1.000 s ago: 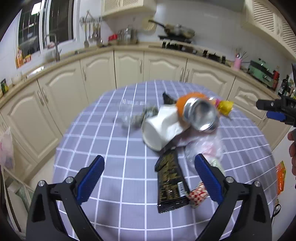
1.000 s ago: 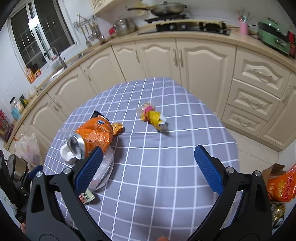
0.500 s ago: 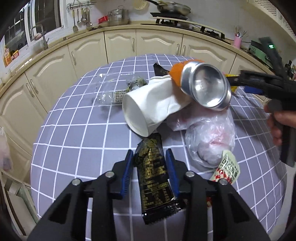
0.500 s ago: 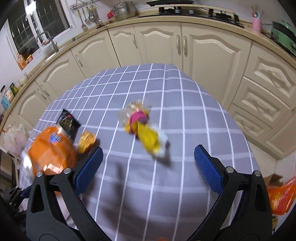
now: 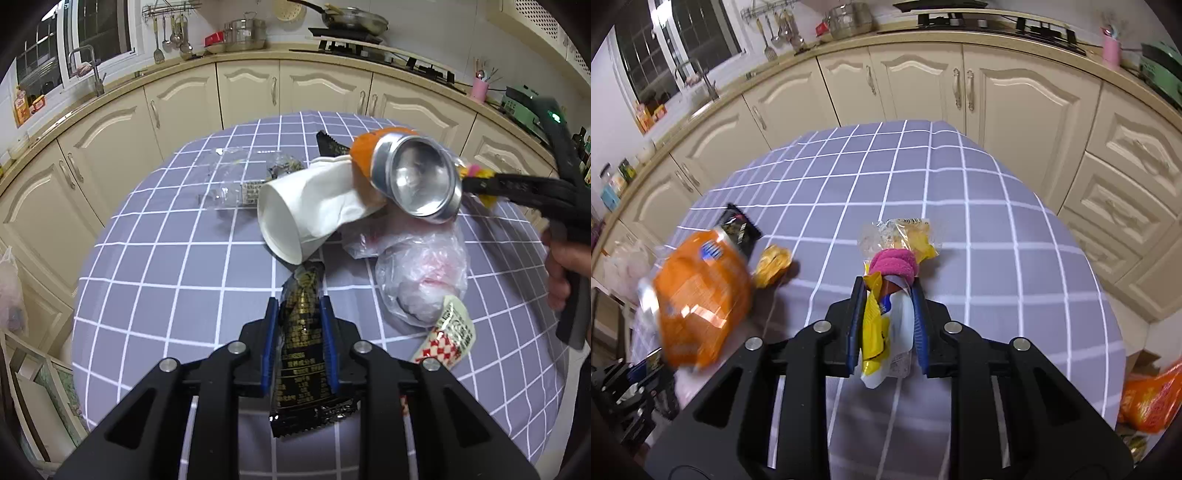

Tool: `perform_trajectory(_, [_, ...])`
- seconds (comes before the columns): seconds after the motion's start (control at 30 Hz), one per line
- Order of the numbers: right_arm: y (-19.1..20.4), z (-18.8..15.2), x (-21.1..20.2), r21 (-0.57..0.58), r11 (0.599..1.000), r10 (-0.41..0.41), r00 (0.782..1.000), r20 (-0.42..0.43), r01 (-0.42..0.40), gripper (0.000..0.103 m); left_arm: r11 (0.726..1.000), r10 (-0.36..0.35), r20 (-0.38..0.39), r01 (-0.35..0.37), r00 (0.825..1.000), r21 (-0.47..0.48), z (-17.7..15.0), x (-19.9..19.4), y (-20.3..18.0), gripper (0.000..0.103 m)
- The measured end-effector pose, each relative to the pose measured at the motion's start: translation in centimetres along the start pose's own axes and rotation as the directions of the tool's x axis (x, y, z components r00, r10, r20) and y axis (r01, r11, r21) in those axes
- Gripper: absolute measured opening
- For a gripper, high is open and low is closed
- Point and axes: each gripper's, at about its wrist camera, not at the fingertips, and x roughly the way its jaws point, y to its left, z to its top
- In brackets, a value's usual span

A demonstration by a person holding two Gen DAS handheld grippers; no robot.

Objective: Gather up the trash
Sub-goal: 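Grasp the dark snack wrapper with the left tool while the right tool grasps the yellow candy, then carry both held items to the blue bin and open both tools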

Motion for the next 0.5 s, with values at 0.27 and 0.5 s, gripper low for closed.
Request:
perform_trajectory(0.27, [-0.8, -1.9, -5.4, 0.036, 0.999, 0.029, 0.998, 0.057, -0.031, 0.024, 0.999, 0.024, 0.06, -0.023, 0.998, -0.027, -0.3, -2.8, 0.2, 0.02])
perform_trajectory(0.5, [-2.5, -2.3, -11.3, 0.074, 0.995, 0.053, 0.985, 0.163, -0.065, 0.024, 0.999, 0.01, 0.16, -0.004, 0.987, -0.036, 1.1, -6.7, -0.4, 0.02])
